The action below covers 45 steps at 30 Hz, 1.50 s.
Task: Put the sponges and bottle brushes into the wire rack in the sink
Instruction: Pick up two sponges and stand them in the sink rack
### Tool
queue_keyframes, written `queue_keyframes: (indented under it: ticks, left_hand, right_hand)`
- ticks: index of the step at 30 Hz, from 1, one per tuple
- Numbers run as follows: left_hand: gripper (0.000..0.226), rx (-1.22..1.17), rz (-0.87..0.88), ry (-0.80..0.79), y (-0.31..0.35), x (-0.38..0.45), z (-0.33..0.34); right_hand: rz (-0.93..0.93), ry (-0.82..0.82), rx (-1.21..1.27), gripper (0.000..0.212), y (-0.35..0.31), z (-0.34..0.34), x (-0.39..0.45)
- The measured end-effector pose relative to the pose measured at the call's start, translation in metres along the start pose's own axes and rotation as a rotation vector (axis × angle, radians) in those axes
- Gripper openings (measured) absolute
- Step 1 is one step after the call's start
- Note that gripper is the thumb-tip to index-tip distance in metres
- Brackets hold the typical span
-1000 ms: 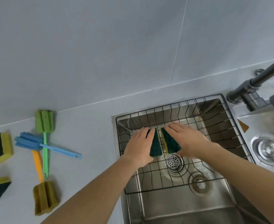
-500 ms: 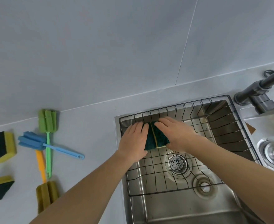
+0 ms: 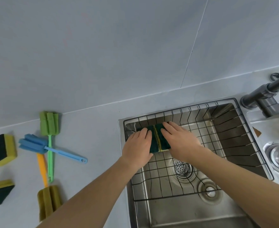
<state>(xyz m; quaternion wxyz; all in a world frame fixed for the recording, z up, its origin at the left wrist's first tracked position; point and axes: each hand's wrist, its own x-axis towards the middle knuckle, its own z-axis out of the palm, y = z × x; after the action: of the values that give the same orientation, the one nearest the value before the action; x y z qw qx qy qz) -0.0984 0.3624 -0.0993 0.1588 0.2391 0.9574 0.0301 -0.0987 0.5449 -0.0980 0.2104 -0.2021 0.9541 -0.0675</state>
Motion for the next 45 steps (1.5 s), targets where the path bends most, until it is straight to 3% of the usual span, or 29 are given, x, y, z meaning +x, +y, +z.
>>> queue_keyframes:
  ticks: [20, 25, 32, 36, 41, 45]
  left_hand:
    - [0.064, 0.122, -0.014, -0.050, 0.007, -0.007, -0.005]
    - [0.046, 0.007, -0.026, -0.117, 0.005, -0.022, -0.027]
    - [0.047, -0.196, -0.049, -0.372, -0.013, -0.064, -0.071]
    - [0.047, -0.255, -0.082, -0.387, -0.027, -0.096, -0.086]
    - [0.042, -0.321, -0.186, -0.385, -0.073, -0.138, -0.085]
    - [0.038, -0.322, -0.249, -0.338, -0.119, -0.176, -0.087]
  right_hand:
    - [0.103, -0.071, -0.002, 0.074, -0.020, 0.006, -0.009]
    - [0.174, -0.082, 0.013, 0.066, -0.033, -0.004, -0.027]
    - [0.338, -0.223, 0.052, 0.013, -0.050, -0.033, -0.058]
    - [0.355, -0.245, 0.038, 0.024, -0.064, -0.049, -0.070]
    - [0.368, -0.227, -0.012, 0.012, -0.105, -0.064, -0.075]
    - [0.349, -0.203, -0.036, 0.019, -0.159, -0.074, -0.070]
